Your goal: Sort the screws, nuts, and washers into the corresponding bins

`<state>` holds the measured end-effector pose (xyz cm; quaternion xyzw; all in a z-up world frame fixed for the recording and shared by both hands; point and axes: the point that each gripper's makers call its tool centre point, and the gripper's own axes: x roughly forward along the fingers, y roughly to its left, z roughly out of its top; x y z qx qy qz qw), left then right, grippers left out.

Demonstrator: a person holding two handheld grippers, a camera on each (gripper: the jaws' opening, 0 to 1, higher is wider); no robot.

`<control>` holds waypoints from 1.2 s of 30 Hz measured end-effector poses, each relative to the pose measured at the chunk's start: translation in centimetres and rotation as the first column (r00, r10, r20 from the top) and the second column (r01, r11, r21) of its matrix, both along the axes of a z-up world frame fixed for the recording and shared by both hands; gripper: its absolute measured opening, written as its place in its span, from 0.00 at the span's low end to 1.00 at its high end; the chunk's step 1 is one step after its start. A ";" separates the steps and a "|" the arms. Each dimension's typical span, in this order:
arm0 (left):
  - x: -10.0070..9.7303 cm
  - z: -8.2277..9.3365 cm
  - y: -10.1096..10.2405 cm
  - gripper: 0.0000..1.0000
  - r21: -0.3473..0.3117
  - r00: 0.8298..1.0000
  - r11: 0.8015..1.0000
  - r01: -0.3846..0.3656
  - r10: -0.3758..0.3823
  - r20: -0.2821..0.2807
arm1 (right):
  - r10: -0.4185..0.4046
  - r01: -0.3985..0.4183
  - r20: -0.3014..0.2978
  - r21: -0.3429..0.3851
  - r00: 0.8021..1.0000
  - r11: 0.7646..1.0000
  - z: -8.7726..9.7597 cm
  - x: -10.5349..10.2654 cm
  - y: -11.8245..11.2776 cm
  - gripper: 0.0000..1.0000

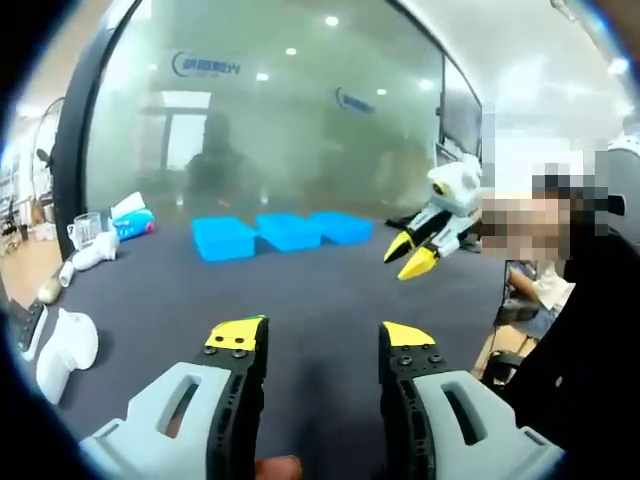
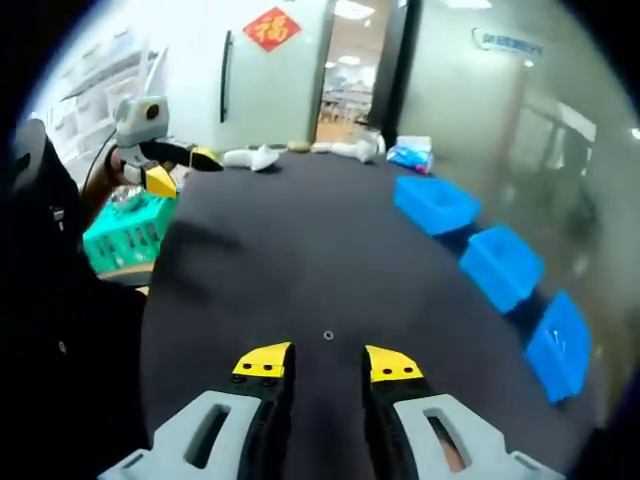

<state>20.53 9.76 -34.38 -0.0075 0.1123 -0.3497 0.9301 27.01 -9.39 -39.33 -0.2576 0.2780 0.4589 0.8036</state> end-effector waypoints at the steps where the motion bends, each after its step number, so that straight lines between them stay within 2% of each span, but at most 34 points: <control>1: 0.0 0.0 0.0 0.43 -0.001 1.000 1.000 -0.001 0.001 0.000 | 0.008 -0.008 -0.016 -0.016 1.000 1.000 -0.4 0.1 0.2 0.22; 7: 0.0 -0.3 0.3 0.43 -0.004 1.000 1.000 -0.006 0.006 -0.008 | 0.072 -0.078 -0.063 -0.109 0.995 0.991 -2.4 0.2 1.5 0.20; 15: 0.3 -0.7 0.7 0.43 -0.014 1.000 1.000 -0.017 0.016 -0.018 | 0.101 -0.117 -0.105 -0.154 0.989 0.981 -3.7 0.9 2.1 0.15; 23: 0.5 -1.3 0.9 0.43 -0.024 0.999 0.999 -0.025 0.024 -0.032 | 0.099 -0.120 -0.128 -0.162 0.987 0.980 -4.5 1.4 2.0 0.12; 36: 0.4 -1.2 0.8 0.43 -0.027 0.999 0.999 -0.025 0.024 -0.032 | 0.082 -0.107 -0.198 -0.118 0.977 0.987 -4.7 1.3 2.1 0.03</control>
